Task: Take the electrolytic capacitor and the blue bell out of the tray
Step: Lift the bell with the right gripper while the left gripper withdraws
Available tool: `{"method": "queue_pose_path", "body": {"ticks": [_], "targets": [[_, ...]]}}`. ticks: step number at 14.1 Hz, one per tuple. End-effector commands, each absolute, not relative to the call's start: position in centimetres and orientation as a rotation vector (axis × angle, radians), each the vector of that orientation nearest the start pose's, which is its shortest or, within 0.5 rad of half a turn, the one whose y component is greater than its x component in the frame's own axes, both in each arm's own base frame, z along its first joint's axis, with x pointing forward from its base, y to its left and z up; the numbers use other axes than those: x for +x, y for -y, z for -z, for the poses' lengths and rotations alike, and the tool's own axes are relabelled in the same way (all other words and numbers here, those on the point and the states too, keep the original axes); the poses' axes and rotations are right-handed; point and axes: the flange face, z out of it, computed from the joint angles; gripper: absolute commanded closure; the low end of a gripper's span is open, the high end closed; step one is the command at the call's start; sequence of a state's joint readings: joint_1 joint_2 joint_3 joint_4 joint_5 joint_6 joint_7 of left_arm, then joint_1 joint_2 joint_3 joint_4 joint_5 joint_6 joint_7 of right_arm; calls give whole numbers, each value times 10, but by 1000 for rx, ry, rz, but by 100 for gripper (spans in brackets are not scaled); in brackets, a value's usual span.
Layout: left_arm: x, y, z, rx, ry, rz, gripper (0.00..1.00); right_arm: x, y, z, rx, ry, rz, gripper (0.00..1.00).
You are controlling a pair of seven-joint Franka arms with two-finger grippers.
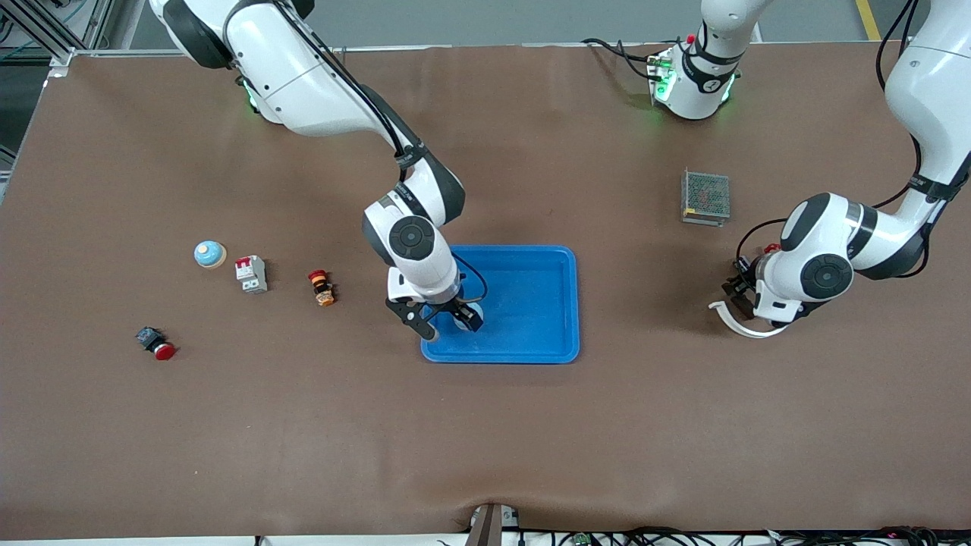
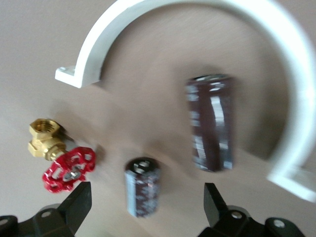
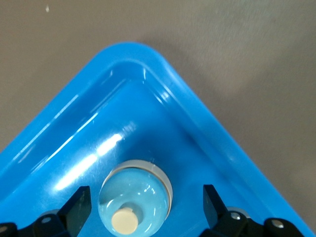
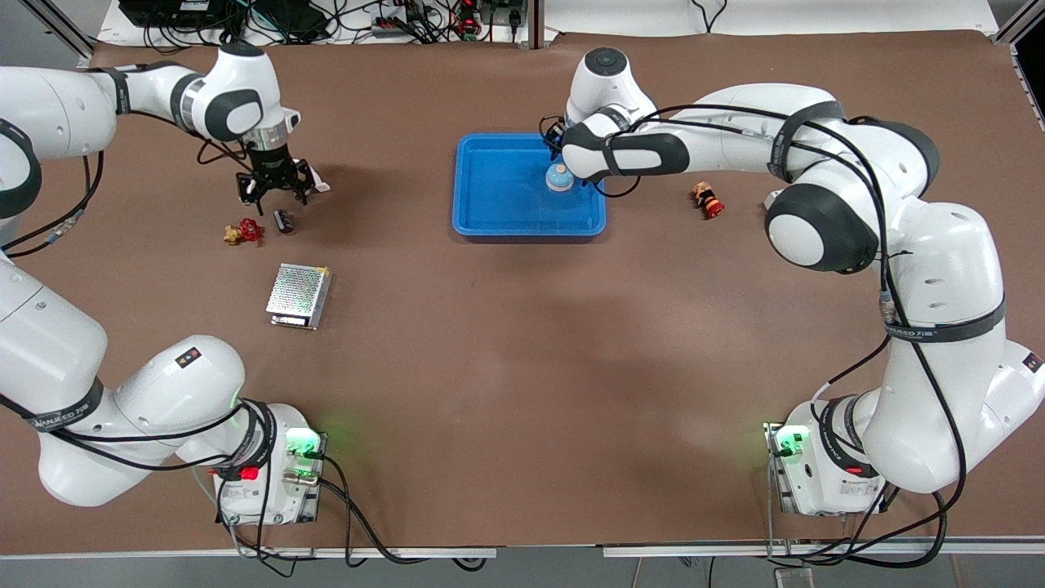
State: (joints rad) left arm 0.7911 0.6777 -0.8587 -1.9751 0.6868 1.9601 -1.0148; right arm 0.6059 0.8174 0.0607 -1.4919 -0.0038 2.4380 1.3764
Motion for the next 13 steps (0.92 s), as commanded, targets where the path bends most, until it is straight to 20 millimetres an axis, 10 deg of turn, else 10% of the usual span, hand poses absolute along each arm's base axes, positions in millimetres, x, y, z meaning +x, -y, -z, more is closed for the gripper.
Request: {"method": "queue_pose_path", "body": {"ticks": [1, 10, 11, 13], "targets": [[587, 8, -238, -2813, 838, -337, 0, 579, -454, -189, -2805, -1107, 92, 0], [643, 32, -356, -2897, 865, -152, 0, 579, -460, -186, -2798, -1107, 114, 0], [647, 32, -369, -2899, 864, -143, 0, 579, -461, -186, -2807, -1094, 126, 14], [651, 29, -393, -2923, 771, -147, 0, 577, -462, -186, -2823, -1075, 140, 86]]}}
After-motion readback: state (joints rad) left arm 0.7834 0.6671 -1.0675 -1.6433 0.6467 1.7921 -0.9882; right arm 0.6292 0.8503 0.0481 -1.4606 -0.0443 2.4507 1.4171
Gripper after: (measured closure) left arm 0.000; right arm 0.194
